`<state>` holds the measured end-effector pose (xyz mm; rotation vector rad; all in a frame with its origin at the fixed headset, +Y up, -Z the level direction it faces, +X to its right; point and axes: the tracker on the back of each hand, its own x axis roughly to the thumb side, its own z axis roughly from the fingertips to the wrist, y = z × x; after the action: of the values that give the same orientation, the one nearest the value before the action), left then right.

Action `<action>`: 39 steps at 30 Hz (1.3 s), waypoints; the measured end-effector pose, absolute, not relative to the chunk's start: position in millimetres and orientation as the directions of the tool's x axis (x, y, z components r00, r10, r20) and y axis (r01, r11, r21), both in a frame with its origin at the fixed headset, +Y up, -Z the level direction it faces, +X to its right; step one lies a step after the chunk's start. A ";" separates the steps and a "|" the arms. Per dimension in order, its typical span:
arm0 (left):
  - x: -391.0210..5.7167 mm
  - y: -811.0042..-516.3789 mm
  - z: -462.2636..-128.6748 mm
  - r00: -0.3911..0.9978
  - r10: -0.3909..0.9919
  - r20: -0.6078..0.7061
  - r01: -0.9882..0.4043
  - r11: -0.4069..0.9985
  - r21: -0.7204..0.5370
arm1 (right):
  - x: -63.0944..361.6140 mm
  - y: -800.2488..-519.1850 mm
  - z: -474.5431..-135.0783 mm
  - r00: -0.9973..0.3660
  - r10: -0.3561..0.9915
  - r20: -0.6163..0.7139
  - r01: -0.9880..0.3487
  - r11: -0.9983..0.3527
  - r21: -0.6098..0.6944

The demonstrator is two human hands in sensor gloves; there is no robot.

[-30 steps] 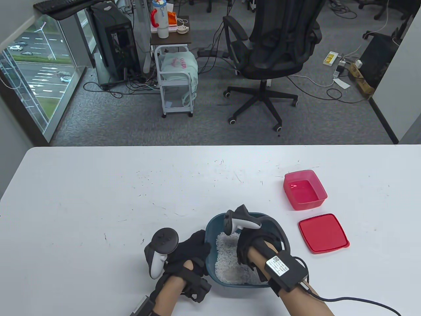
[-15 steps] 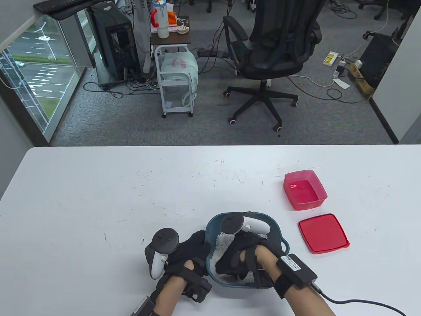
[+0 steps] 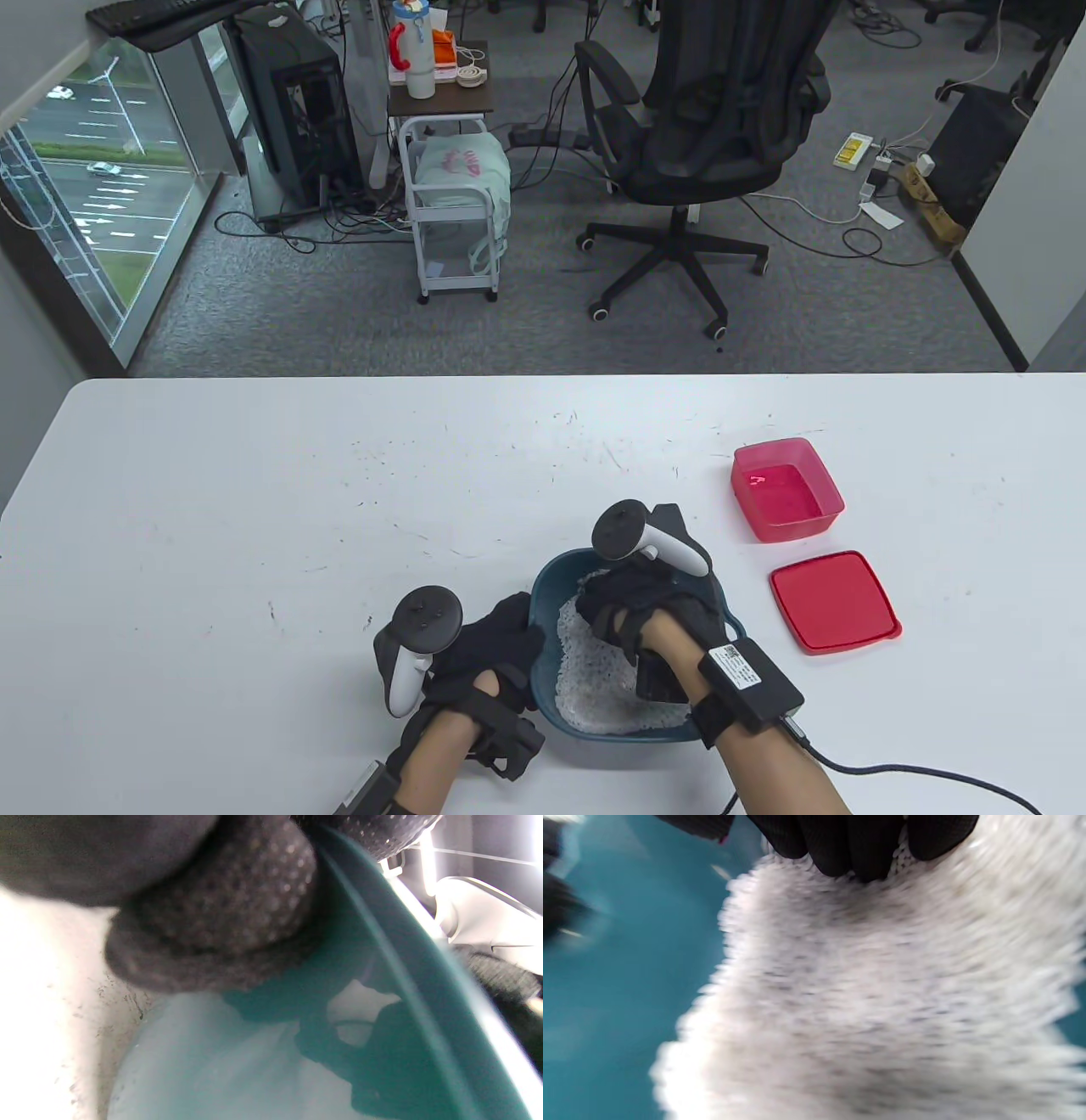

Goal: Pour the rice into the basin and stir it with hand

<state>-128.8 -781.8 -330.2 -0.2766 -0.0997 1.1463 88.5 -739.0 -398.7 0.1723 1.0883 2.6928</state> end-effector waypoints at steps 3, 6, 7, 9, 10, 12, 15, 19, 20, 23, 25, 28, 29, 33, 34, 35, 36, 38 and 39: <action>-129.0 -781.9 -330.2 0.410 0.909 -0.067 -0.886 0.380 -0.264 | 91.5 -740.6 -392.7 -0.998 0.050 0.044 -0.004 -0.702 0.712; -129.0 -781.8 -330.0 0.404 0.912 -0.074 -0.890 0.374 -0.262 | 90.6 -744.6 -381.5 -0.993 -0.065 0.097 0.116 -0.649 0.752; -129.0 -781.8 -329.9 0.405 0.911 -0.074 -0.890 0.374 -0.261 | 89.4 -745.7 -378.8 -0.991 -0.059 0.121 0.130 -0.649 0.750; -129.1 -781.7 -329.8 0.407 0.910 -0.077 -0.890 0.377 -0.256 | 86.8 -750.2 -369.1 -0.982 -0.070 0.178 0.184 -0.600 0.778; -129.1 -781.8 -329.8 0.407 0.910 -0.079 -0.891 0.377 -0.253 | 86.6 -751.6 -366.8 -0.981 -0.054 0.184 0.181 -0.582 0.793; -128.9 -781.9 -329.3 0.410 0.908 -0.082 -0.892 0.380 -0.245 | 85.9 -754.9 -361.4 -0.983 0.011 0.182 0.150 -0.517 0.843; -128.6 -781.9 -328.4 0.414 0.906 -0.086 -0.893 0.386 -0.232 | 80.9 -758.4 -357.3 -0.954 0.230 0.193 0.075 -0.438 0.896; -128.6 -782.4 -328.4 0.413 0.907 -0.083 -0.893 0.385 -0.234 | 75.7 -756.9 -360.1 -0.846 0.526 0.087 -0.103 -0.322 0.941; -128.4 -782.3 -328.2 0.411 0.908 -0.079 -0.892 0.383 -0.239 | 73.6 -758.1 -361.6 -0.808 0.588 0.043 -0.148 -0.273 0.951; -127.9 -781.5 -328.4 0.420 0.906 -0.058 -0.884 0.393 -0.254 | 69.7 -760.6 -371.9 -0.771 0.636 -0.009 -0.213 -0.245 0.946; -128.0 -781.6 -328.3 0.418 0.906 -0.060 -0.885 0.392 -0.253 | 70.0 -759.0 -381.1 -0.755 0.655 -0.033 -0.266 -0.260 0.928; -127.9 -781.6 -328.3 0.414 0.908 -0.061 -0.886 0.387 -0.256 | 74.2 -756.2 -391.6 -0.749 0.659 -0.060 -0.332 -0.296 0.896; -127.9 -781.5 -328.4 0.414 0.908 -0.061 -0.886 0.386 -0.257 | 77.0 -755.7 -395.2 -0.754 0.652 -0.079 -0.367 -0.318 0.874; -128.3 -781.8 -328.3 0.411 0.909 -0.064 -0.887 0.383 -0.257 | 89.2 -752.2 -400.2 -0.782 0.613 -0.119 -0.427 -0.386 0.818; -128.3 -781.6 -328.3 0.411 0.909 -0.065 -0.888 0.383 -0.256 | 94.9 -750.5 -401.4 -0.802 0.584 -0.130 -0.434 -0.419 0.798; -128.3 -781.6 -328.3 0.411 0.909 -0.065 -0.887 0.383 -0.256 | 101.2 -748.6 -402.1 -0.813 0.563 -0.150 -0.451 -0.446 0.773; -128.3 -781.5 -328.3 0.411 0.909 -0.065 -0.888 0.383 -0.256 | 105.5 -747.8 -402.4 -0.819 0.549 -0.169 -0.463 -0.458 0.759; -128.4 -781.5 -328.4 0.410 0.910 -0.066 -0.888 0.382 -0.256 | 116.5 -745.9 -402.2 -0.829 0.516 -0.216 -0.490 -0.483 0.726; -128.4 -781.4 -328.4 0.410 0.910 -0.067 -0.888 0.381 -0.257 | 119.6 -745.7 -401.9 -0.823 0.520 -0.228 -0.501 -0.477 0.722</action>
<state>-128.4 -781.4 -328.4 -0.2690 -0.0904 1.1491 119.6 -745.7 -401.9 0.0304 1.1070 2.2841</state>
